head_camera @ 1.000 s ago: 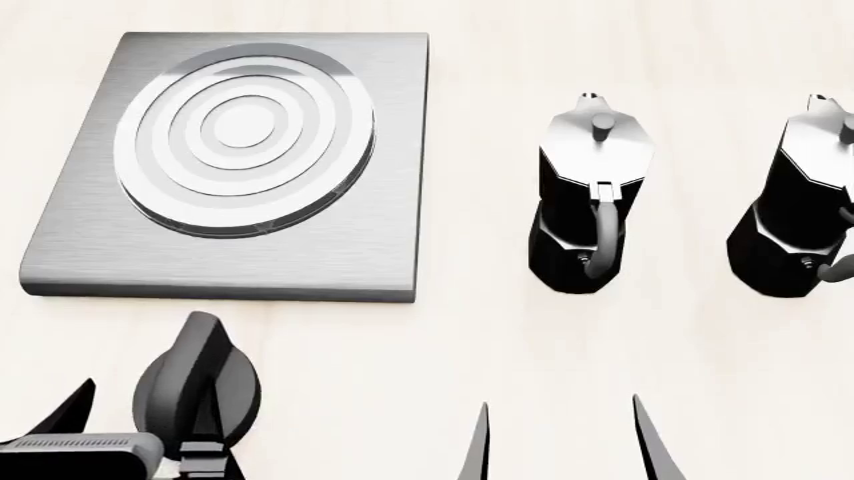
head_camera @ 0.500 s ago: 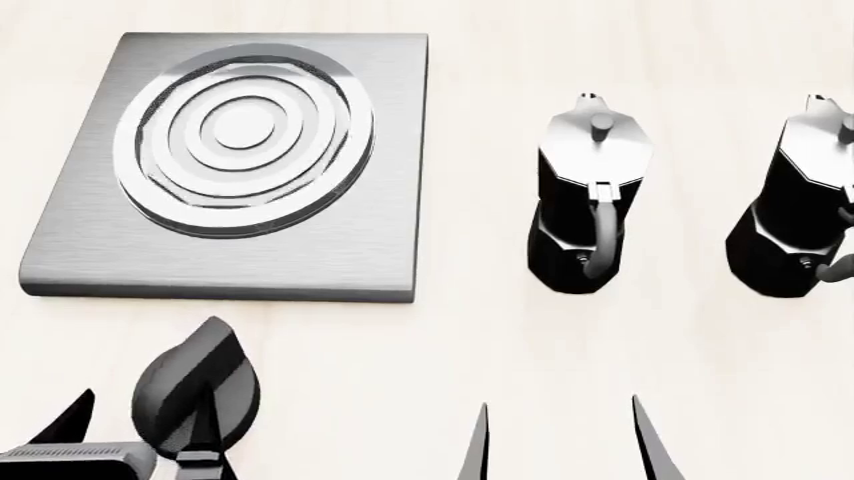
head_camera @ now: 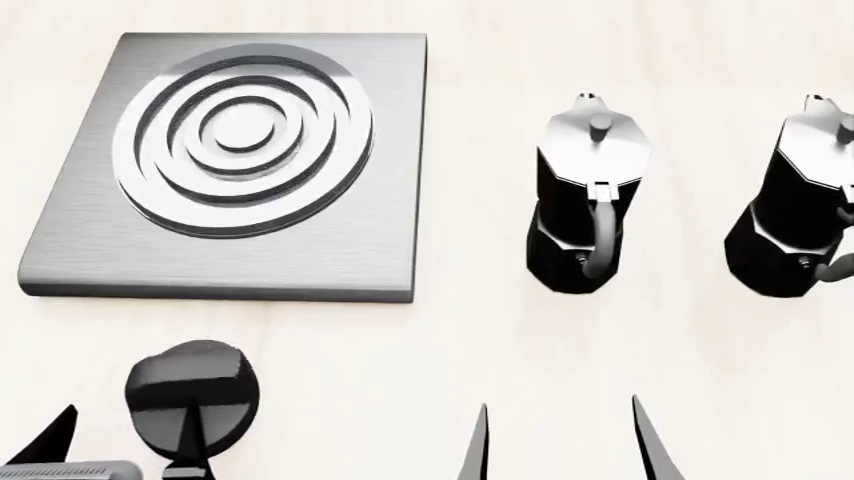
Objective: Turn off the stove.
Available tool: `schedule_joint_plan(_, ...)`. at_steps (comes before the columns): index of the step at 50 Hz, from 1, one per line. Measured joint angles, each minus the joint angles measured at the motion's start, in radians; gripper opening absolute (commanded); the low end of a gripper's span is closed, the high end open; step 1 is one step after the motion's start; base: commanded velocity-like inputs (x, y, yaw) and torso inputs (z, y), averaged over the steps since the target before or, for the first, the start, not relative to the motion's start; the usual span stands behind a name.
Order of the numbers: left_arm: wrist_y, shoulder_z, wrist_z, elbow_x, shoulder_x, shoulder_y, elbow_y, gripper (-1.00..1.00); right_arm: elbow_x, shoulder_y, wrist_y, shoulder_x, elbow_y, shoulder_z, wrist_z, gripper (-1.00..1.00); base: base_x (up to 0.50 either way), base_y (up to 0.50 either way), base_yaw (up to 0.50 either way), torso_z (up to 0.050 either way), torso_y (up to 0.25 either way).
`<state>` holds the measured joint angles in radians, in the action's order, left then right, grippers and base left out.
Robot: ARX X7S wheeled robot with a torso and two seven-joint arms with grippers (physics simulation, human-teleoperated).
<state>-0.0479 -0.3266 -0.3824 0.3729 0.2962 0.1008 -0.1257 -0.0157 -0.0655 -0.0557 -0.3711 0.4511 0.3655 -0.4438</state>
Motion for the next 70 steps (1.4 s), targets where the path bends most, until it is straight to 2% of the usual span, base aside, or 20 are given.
schedule_joint_plan(70,-0.040,0.029,-0.059,0.030,0.022,0.015,-0.007,1.00,-0.009,0.012,0.002,-0.013,-0.011,0.020,-0.013,1.00,0.00,0.00,0.00,-0.001,-0.002)
